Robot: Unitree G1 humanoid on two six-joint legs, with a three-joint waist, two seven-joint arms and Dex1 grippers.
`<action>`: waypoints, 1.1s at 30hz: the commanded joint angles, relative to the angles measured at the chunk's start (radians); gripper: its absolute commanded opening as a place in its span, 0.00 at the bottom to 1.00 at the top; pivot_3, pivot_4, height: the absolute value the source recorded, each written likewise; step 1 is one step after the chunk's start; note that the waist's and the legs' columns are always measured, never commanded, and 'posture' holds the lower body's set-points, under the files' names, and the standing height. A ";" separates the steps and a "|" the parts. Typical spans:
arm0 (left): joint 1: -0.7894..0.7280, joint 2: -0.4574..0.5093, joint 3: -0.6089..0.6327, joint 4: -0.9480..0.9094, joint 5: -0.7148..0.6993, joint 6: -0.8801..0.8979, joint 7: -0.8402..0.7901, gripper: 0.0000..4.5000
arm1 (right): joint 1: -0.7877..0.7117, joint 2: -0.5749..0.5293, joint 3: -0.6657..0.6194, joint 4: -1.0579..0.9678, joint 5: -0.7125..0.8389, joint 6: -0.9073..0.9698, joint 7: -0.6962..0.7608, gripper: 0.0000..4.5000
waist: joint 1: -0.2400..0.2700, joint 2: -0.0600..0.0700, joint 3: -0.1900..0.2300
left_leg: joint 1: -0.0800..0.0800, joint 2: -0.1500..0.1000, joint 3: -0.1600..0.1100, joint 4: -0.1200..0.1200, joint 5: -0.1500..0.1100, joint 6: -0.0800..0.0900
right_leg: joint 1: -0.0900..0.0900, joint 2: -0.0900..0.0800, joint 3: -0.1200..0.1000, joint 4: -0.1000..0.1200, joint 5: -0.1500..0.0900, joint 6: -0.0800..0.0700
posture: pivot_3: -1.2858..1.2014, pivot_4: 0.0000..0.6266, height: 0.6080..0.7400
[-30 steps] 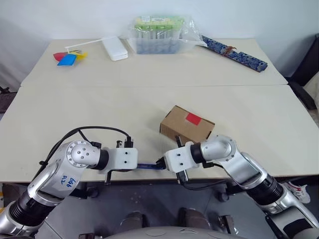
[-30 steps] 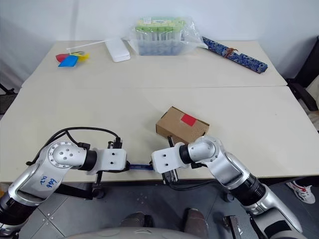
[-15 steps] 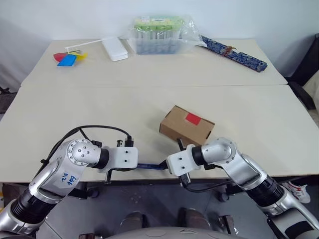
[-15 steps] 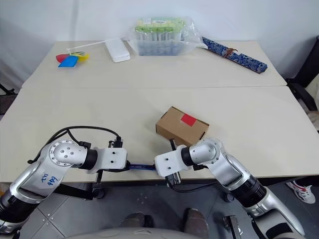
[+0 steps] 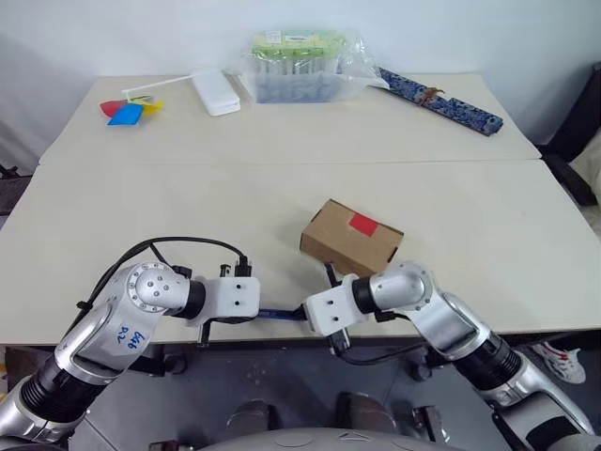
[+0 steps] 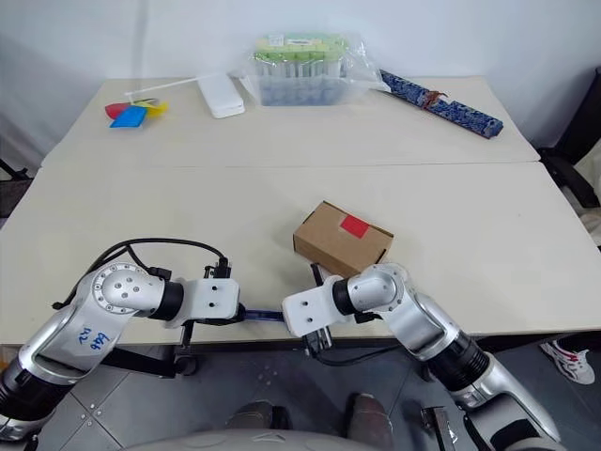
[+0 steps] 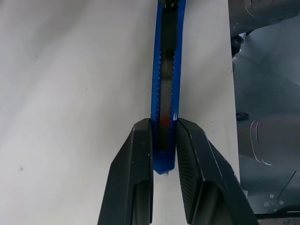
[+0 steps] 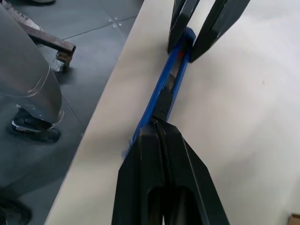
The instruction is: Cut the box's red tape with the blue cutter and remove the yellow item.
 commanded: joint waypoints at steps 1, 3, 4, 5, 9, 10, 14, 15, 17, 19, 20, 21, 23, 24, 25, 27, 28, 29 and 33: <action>0.020 -0.011 -0.046 0.005 0.002 0.012 0.004 0.08 | -0.010 0.028 0.035 0.015 -0.014 -0.005 0.002 0.01 | 0.000 0.000 0.000 | 0.000 0.000 0.000 0.000 0.000 0.000 | 0.000 0.000 0.000 0.000 0.000 0.000 | 0.52 0.24 1.00; 0.019 -0.011 -0.047 0.005 0.002 0.013 0.003 0.08 | -0.020 0.048 0.043 0.030 -0.022 -0.009 -0.005 0.01 | 0.000 0.000 0.000 | 0.000 0.000 0.000 0.000 0.000 0.000 | 0.000 0.000 0.000 0.000 0.000 0.000 | 0.52 0.24 1.00; 0.018 -0.011 -0.047 0.006 0.002 0.013 0.003 0.08 | -0.026 0.058 0.048 0.039 -0.026 -0.011 -0.008 0.01 | -0.001 0.000 0.000 | 0.000 0.000 0.000 0.000 0.000 0.000 | 0.000 0.000 0.000 0.000 0.000 0.000 | 0.52 0.24 1.00; 0.018 -0.011 -0.047 0.004 0.002 0.015 0.003 0.08 | -0.028 0.065 0.051 0.042 -0.029 -0.011 -0.009 0.01 | -0.001 0.000 0.000 | 0.000 0.000 0.000 0.000 0.000 0.000 | 0.000 0.000 0.000 0.000 0.000 0.000 | 0.52 0.24 1.00; 0.019 -0.012 -0.048 -0.003 0.001 0.021 0.003 0.08 | -0.038 0.087 0.059 0.058 -0.040 -0.017 -0.015 0.01 | -0.001 0.001 0.000 | 0.000 0.000 0.000 0.000 0.000 0.000 | 0.000 0.000 0.000 0.000 0.000 0.000 | 0.52 0.24 1.00; 0.019 -0.012 -0.048 -0.003 0.001 0.021 0.003 0.08 | -0.040 0.092 0.060 0.061 -0.042 -0.017 -0.016 0.01 | -0.001 0.001 0.000 | 0.000 0.000 0.000 0.000 0.000 0.000 | 0.000 0.000 0.000 0.000 0.000 0.000 | 0.52 0.24 1.00; 0.020 -0.010 -0.049 -0.005 0.002 0.022 0.002 0.08 | -0.061 0.119 0.068 0.091 -0.051 -0.034 -0.019 0.01 | -0.002 0.001 -0.001 | 0.001 0.000 0.000 0.000 0.000 0.000 | 0.000 0.000 0.000 0.001 0.000 0.000 | 0.52 0.24 1.00; 0.020 -0.010 -0.048 -0.005 0.002 0.023 0.003 0.08 | -0.063 0.122 0.069 0.096 -0.052 -0.039 -0.018 0.01 | -0.002 0.001 -0.001 | 0.001 0.000 0.000 0.000 0.000 0.000 | 0.000 0.000 0.000 0.001 0.000 0.000 | 0.52 0.24 1.00; 0.020 -0.011 -0.049 -0.006 0.003 0.025 0.004 0.08 | -0.069 0.130 0.071 0.107 -0.052 -0.044 -0.019 0.01 | -0.002 0.001 -0.001 | 0.000 0.000 0.000 0.000 0.000 0.000 | 0.000 0.000 0.000 0.001 0.000 0.000 | 0.52 0.24 1.00; 0.020 -0.012 -0.050 -0.009 0.003 0.027 0.005 0.08 | -0.075 0.144 0.078 0.119 -0.055 -0.049 -0.023 0.01 | -0.002 0.001 -0.001 | 0.001 0.000 0.000 0.000 0.000 0.000 | 0.000 0.000 0.000 0.001 0.000 0.000 | 0.52 0.24 1.00; 0.020 -0.013 -0.051 -0.010 0.003 0.028 0.005 0.08 | -0.077 0.148 0.080 0.123 -0.057 -0.052 -0.024 0.01 | -0.003 0.002 -0.001 | 0.001 0.000 0.000 0.000 0.000 0.000 | 0.000 0.000 0.000 0.001 0.000 0.000 | 0.52 0.24 1.00; 0.020 -0.013 -0.051 -0.010 0.004 0.028 0.006 0.08 | -0.080 0.153 0.079 0.124 -0.057 -0.049 -0.025 0.01 | -0.003 0.002 -0.001 | 0.001 0.000 0.000 0.000 0.000 0.000 | 0.000 0.000 0.000 0.001 0.000 0.000 | 0.52 0.24 1.00; 0.018 -0.014 -0.047 -0.006 0.004 0.027 0.008 0.08 | -0.087 0.154 0.066 0.122 -0.057 -0.041 -0.030 0.01 | -0.003 0.002 -0.001 | 0.001 0.000 0.000 0.000 0.000 -0.001 | 0.000 0.000 0.000 0.001 0.000 0.000 | 0.52 0.24 1.00; 0.018 -0.015 -0.042 -0.003 0.003 0.024 0.011 0.08 | -0.091 0.151 0.054 0.116 -0.055 -0.032 -0.030 0.01 | -0.002 0.002 -0.001 | 0.001 0.000 0.000 0.000 0.000 -0.001 | 0.000 0.000 0.000 0.001 0.000 0.000 | 0.52 0.24 1.00; 0.020 -0.017 -0.034 -0.001 -0.001 0.021 0.016 0.08 | -0.094 0.147 0.038 0.103 -0.048 -0.016 -0.029 0.01 | -0.001 0.002 -0.001 | 0.001 0.000 0.000 0.000 0.000 -0.001 | 0.000 0.000 0.000 0.001 0.000 0.000 | 0.52 0.24 1.00; 0.027 -0.017 -0.012 0.006 -0.009 0.021 0.023 0.08 | -0.095 0.135 0.001 0.066 -0.020 0.031 -0.021 0.01 | 0.000 0.002 -0.001 | 0.000 0.000 0.000 0.000 0.000 0.000 | 0.000 0.000 0.000 0.000 0.000 0.000 | 0.52 0.24 1.00; 0.033 -0.017 0.011 0.017 -0.018 0.004 0.029 0.08 | -0.095 0.118 -0.026 0.030 0.006 0.072 -0.006 0.01 | 0.000 0.002 -0.001 | 0.000 0.000 0.000 0.000 0.000 0.000 | 0.000 0.000 0.000 0.000 0.000 0.000 | 0.52 0.24 1.00; 0.037 -0.021 0.038 0.030 -0.031 -0.013 0.038 0.08 | -0.094 0.100 -0.054 -0.009 0.035 0.116 0.010 0.01 | 0.000 0.002 -0.001 | -0.001 0.000 0.000 0.000 0.000 0.000 | 0.000 0.000 0.000 0.000 0.000 0.000 | 0.52 0.24 1.00; 0.051 -0.042 0.153 0.081 -0.104 -0.088 0.063 0.08 | -0.090 0.039 -0.184 -0.164 0.172 0.335 0.047 0.01 | -0.001 0.002 0.000 | -0.002 0.001 -0.001 0.000 0.000 0.000 | -0.002 0.000 0.000 0.000 0.000 0.000 | 0.52 0.24 1.00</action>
